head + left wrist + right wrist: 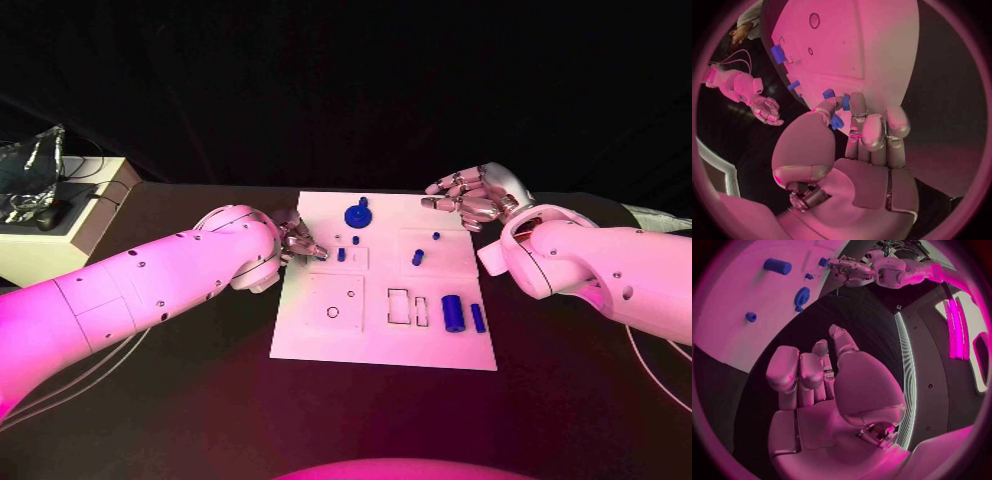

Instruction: Assemble the parts on the task board

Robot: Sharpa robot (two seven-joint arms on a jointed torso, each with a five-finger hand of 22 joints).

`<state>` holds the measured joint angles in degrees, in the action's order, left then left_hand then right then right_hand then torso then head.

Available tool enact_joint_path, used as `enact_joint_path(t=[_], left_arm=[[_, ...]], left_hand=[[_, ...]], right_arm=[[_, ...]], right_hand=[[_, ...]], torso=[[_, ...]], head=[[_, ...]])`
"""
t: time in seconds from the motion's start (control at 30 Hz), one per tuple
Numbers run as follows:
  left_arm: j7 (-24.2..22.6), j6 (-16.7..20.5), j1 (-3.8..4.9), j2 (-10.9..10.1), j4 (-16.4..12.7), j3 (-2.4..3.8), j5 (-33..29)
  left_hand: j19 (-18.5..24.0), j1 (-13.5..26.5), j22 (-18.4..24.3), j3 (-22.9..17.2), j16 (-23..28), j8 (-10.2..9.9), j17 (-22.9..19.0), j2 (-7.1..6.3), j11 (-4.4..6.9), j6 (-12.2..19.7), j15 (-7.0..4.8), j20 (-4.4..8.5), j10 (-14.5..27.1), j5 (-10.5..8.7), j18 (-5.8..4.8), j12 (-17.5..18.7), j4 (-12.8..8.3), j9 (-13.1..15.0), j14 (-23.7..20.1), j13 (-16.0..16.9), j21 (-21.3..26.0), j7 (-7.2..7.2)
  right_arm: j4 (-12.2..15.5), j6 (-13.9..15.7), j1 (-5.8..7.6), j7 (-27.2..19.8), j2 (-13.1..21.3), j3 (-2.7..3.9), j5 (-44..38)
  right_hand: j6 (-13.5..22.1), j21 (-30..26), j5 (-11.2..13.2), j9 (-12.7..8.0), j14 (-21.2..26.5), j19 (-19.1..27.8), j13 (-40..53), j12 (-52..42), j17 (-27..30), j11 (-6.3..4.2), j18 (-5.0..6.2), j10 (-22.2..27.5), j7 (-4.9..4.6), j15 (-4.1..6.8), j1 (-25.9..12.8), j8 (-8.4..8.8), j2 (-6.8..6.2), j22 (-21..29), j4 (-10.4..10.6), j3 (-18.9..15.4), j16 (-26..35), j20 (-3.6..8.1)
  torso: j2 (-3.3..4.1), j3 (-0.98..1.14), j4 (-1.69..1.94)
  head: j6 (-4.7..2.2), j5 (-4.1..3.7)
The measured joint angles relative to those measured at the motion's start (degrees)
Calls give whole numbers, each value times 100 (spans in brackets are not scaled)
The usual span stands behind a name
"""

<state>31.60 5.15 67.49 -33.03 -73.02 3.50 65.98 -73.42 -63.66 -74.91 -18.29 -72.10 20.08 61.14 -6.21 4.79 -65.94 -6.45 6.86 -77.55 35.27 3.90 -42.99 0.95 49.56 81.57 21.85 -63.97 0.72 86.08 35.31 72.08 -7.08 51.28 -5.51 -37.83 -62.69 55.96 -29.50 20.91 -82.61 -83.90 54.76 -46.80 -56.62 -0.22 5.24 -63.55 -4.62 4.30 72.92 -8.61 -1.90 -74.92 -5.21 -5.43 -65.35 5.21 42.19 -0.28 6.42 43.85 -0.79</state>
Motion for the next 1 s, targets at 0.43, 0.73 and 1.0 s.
enact_joint_path(t=[0.43, 0.73, 1.0], left_arm=[[10, -2, 5, 60, 56, 3, 36], [10, -11, 8, 77, 96, 4, 13], [11, -23, 6, 84, 115, 2, 2]], left_hand=[[0, 0, 0, 139, 0, 0, -62, 0, -11, -1, 0, 0, -10, -28, 0, -61, -139, -24, 0, -25, 0, 0], [22, 30, 1, 294, 0, 0, -70, 30, -5, -35, 0, -22, -4, -28, 0, -90, -295, -78, 0, -32, 23, 35], [22, -56, 1, 832, 0, 1, -70, 38, 44, -94, 0, -22, 45, -27, 0, -116, 0, -114, 0, -41, 45, 135]], right_arm=[[-2, -1, -2, 0, 0, 0, 0], [-14, -1, -3, 0, -7, 0, 0], [-19, 0, -6, 0, -14, 0, 0]], right_hand=[[0, 0, 0, 0, 0, 0, -1, 10, 0, 0, 0, 0, 0, 0, 0, 0, 0, 1, 0, 0, 0, 0], [0, 0, 0, 0, 0, 0, -2, 22, 0, 0, 0, 0, 0, 0, 0, 0, 0, 1, 0, 0, 0, 0], [0, 0, 0, 0, 0, 0, -2, 22, 0, 0, 0, 0, 0, 0, 0, 0, 0, 1, 0, 0, 0, 0]], torso=[[2, -1, 3], [-1, 5, -3], [2, 5, -5]], head=[[-3, -2], [4, 11], [-1, 13]])
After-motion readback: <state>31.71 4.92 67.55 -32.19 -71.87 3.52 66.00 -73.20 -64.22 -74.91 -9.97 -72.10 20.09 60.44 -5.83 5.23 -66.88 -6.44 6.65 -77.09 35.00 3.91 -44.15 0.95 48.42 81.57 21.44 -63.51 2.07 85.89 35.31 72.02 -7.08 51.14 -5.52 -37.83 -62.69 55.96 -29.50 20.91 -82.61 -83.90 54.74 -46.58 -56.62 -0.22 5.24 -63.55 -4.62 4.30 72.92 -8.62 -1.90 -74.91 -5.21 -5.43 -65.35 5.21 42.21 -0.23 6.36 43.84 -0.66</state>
